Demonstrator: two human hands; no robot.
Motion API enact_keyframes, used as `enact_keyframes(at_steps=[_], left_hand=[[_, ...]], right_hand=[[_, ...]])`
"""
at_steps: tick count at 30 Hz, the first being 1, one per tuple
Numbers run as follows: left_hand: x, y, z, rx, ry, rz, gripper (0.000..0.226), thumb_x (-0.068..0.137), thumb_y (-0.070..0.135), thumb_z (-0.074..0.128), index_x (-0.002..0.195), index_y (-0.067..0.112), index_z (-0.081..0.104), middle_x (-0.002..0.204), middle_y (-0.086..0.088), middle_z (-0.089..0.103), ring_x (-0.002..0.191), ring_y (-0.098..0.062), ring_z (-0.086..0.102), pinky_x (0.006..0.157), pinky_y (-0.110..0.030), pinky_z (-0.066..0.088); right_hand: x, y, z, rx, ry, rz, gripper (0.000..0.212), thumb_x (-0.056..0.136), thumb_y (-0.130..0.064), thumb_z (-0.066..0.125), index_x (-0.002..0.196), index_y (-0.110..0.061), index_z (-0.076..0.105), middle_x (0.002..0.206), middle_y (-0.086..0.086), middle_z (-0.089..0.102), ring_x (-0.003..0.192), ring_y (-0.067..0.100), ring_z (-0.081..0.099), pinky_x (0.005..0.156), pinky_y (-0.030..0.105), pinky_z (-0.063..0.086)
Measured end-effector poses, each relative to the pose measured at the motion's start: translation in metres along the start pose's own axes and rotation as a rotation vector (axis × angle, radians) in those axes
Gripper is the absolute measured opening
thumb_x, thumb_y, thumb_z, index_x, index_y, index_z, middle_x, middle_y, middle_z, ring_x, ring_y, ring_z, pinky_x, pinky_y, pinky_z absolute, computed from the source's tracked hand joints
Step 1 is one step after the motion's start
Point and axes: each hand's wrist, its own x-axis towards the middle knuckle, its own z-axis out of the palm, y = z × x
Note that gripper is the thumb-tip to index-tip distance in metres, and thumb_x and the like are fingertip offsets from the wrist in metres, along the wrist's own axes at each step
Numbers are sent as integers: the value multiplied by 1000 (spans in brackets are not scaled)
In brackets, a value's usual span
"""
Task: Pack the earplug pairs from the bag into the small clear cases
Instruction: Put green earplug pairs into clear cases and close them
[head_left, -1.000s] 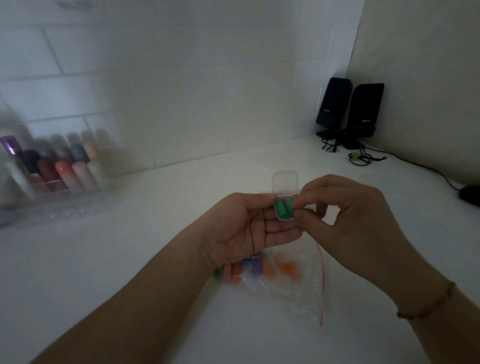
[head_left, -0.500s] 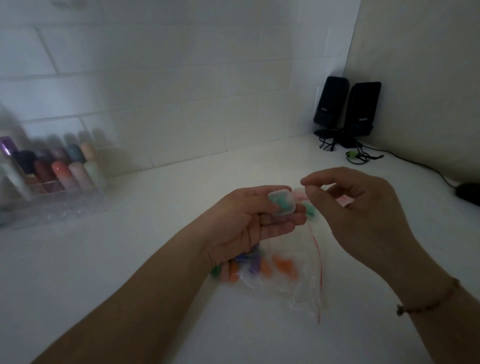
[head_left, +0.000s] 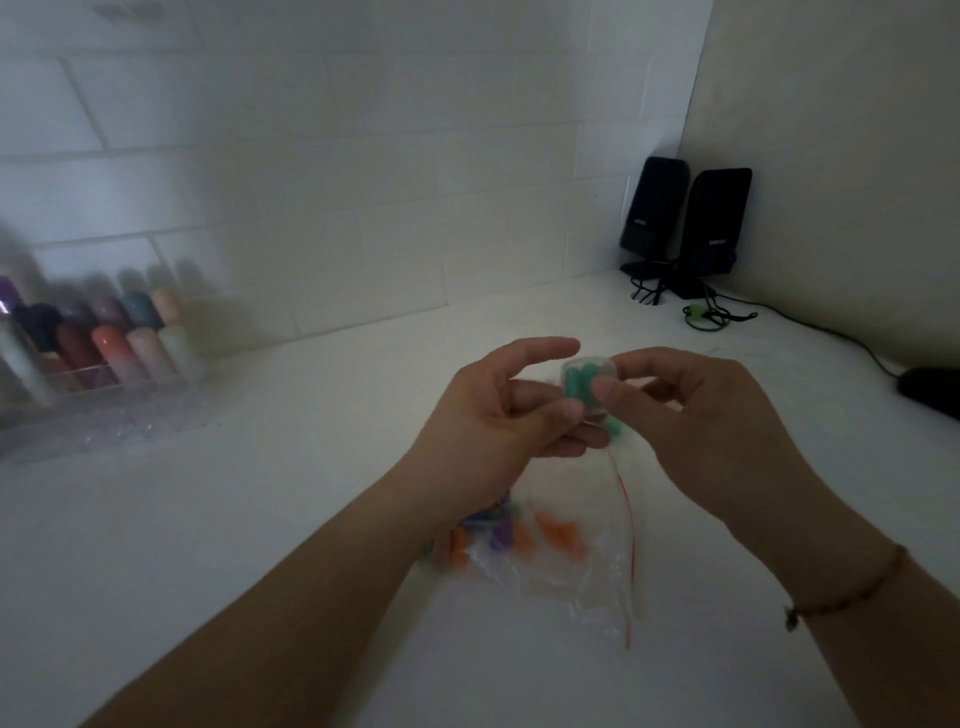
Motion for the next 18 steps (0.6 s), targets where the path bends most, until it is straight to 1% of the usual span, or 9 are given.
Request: enact_keyframes(at_steps=[3,6,8,10,11,12,15,16,18], left_hand=[[-1,-3,3,424,162,252,42,77,5,79,115,15,65,94,-3,73,81,-15,71,77,-26,58],[-2,-4,2,754,167,448,44,72,19,84,113,14,66,100,5,67,85,-8,64,78,-20,54],[-1,-4,2,812,172,489,41,72,23,84,107,12,67,99,3,66,86,-10,62,76,-23,53],[0,-3,4,840,171,474,38,73,24,84,104,11,67,99,2,64,85,-11,61,74,-26,52],[2,-3,5,868,163,443,37,73,25,83,105,14,68,100,4,63,86,-10,60,75,-25,51],[4,-3,6,905,153,398,37,73,27,83,105,17,68,101,6,61,87,-8,59,75,-22,50],[21,0,10,1017,121,226,40,71,38,81,108,32,67,103,14,56,88,1,54,74,-9,41],[30,2,13,1059,96,173,42,70,41,81,109,36,66,103,14,55,87,0,53,74,-11,41],[48,3,22,1146,15,81,45,70,44,81,112,40,66,104,10,56,90,-6,53,80,-23,46]], right_hand=[[3,1,-7,130,-79,97,8,80,-39,69,81,-32,73,58,-8,64,44,-1,50,44,10,38],[3,0,-10,261,-170,140,10,78,-29,73,84,-21,75,55,-7,66,42,-2,50,43,8,38],[2,-1,-13,266,-228,152,19,74,-36,74,83,-20,76,54,-4,65,41,1,48,42,10,36],[4,-1,-17,231,-252,161,31,69,-51,69,80,-24,76,54,-3,64,40,1,44,41,11,34],[6,1,-21,213,-185,165,34,70,-57,66,79,-26,76,57,-4,65,40,0,43,41,11,33],[11,4,-26,225,-47,170,33,74,-58,65,78,-27,75,59,-7,65,42,-1,45,41,10,33],[26,18,-47,441,431,225,19,88,-37,65,74,-25,70,58,-6,53,47,5,41,40,14,31],[29,23,-54,512,542,251,19,89,-32,64,73,-24,68,61,-2,48,50,9,37,41,18,30],[34,32,-65,598,697,289,18,89,-25,63,72,-22,64,63,1,45,55,13,34,46,24,28]])
